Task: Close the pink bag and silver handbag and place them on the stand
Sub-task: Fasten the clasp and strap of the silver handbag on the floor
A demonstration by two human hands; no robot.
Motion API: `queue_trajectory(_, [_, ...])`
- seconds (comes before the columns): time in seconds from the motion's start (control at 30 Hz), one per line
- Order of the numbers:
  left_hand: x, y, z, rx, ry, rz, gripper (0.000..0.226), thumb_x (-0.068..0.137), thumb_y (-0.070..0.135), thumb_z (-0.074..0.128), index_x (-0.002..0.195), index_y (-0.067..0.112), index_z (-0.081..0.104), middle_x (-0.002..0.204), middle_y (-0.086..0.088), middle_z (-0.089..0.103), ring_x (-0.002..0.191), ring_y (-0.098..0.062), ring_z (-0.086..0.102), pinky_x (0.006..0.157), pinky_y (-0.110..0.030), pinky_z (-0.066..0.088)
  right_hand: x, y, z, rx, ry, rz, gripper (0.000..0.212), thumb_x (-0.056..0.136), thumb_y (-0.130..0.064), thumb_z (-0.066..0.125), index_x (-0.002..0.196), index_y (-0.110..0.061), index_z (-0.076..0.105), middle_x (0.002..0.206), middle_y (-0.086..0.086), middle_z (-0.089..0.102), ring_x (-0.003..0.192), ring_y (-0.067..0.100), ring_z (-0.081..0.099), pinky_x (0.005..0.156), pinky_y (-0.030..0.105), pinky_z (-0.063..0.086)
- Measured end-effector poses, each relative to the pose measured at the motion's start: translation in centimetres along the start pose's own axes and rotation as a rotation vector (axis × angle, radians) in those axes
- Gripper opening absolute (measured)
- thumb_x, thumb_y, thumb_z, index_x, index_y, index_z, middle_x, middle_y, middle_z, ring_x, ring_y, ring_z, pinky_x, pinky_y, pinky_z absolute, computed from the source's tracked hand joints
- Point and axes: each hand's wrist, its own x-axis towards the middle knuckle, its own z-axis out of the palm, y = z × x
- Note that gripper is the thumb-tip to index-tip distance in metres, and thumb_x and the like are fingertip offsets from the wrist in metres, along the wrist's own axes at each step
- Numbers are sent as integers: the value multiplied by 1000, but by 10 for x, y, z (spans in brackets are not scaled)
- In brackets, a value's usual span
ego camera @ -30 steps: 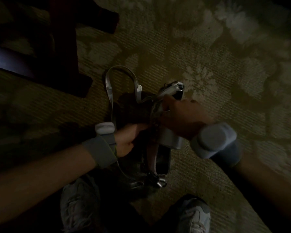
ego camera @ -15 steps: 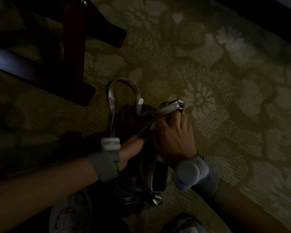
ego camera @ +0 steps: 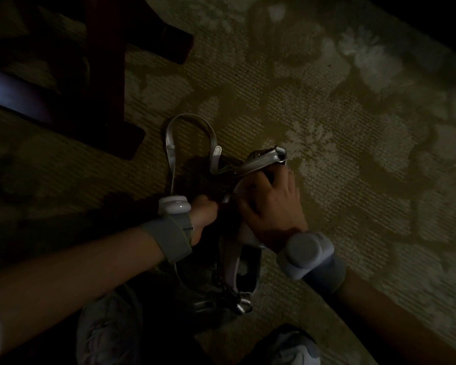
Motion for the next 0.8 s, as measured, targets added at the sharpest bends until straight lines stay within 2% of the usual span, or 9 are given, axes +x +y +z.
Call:
queue_trajectory(0.13, [25,-14,0,6,-27,-11,65,75,34,61,130,5,45,136,-17,48,122,-38,47,107,-49,38,-3,14,-11,111,-27,-112,55,76,-52,39,107,-14,62,112,15,51,102,35,50,85,48,46])
queue_trajectory(0.2, [22,-15,1,6,-25,-39,55,82,25,54,130,2,43,135,-20,47,121,-41,47,105,-49,39,-8,21,-10,24,-88,-180,63,73,-59,42,116,-16,58,122,17,49,110,38,47,91,50,44])
queue_trajectory(0.27, [19,-15,1,30,23,-47,43,90,16,45,129,-1,42,134,-21,47,121,-40,47,105,-46,39,-12,25,-7,-59,-158,-219,74,67,-69,43,126,-24,49,136,17,38,124,38,37,100,51,35])
queue_trajectory(0.33, [20,-14,0,23,30,-21,38,90,14,47,125,-1,47,129,-21,52,116,-37,51,102,-45,42,-15,29,-5,-61,-159,-224,77,64,-73,43,128,-31,41,144,14,30,133,31,23,105,51,28])
queue_trajectory(0.43, [17,-12,-7,-66,-61,-17,32,88,13,54,118,1,55,115,-15,60,104,-32,57,93,-40,46,-15,29,-4,-51,-141,-221,76,62,-72,43,128,-36,38,148,12,27,135,21,13,109,52,24])
queue_trajectory(0.5, [17,-11,-13,-126,-147,-33,27,87,15,56,111,7,60,112,-14,64,103,-31,60,93,-40,48,-14,28,-3,-55,-145,-213,76,61,-72,43,128,-36,37,148,12,26,138,26,13,110,52,22])
queue_trajectory(0.6, [16,-12,-21,-149,-289,-61,18,88,6,50,95,13,65,89,-4,70,84,-21,66,78,-32,52,-14,29,-3,-56,-166,-205,78,61,-72,42,129,-36,36,149,12,25,140,28,13,112,52,18])
queue_trajectory(0.7, [16,-12,-24,-124,-359,-36,26,87,-3,47,106,7,61,90,-3,67,82,-18,63,71,-26,53,-14,32,-5,-35,-169,-206,78,60,-72,42,129,-36,37,150,11,22,139,26,12,112,51,20])
queue_trajectory(0.8, [16,-12,-21,-97,-351,12,30,84,-2,54,114,4,58,97,-7,65,88,-20,62,76,-28,53,-13,33,-6,14,-212,-192,80,60,-70,43,131,-34,38,150,9,17,136,21,7,109,50,29])
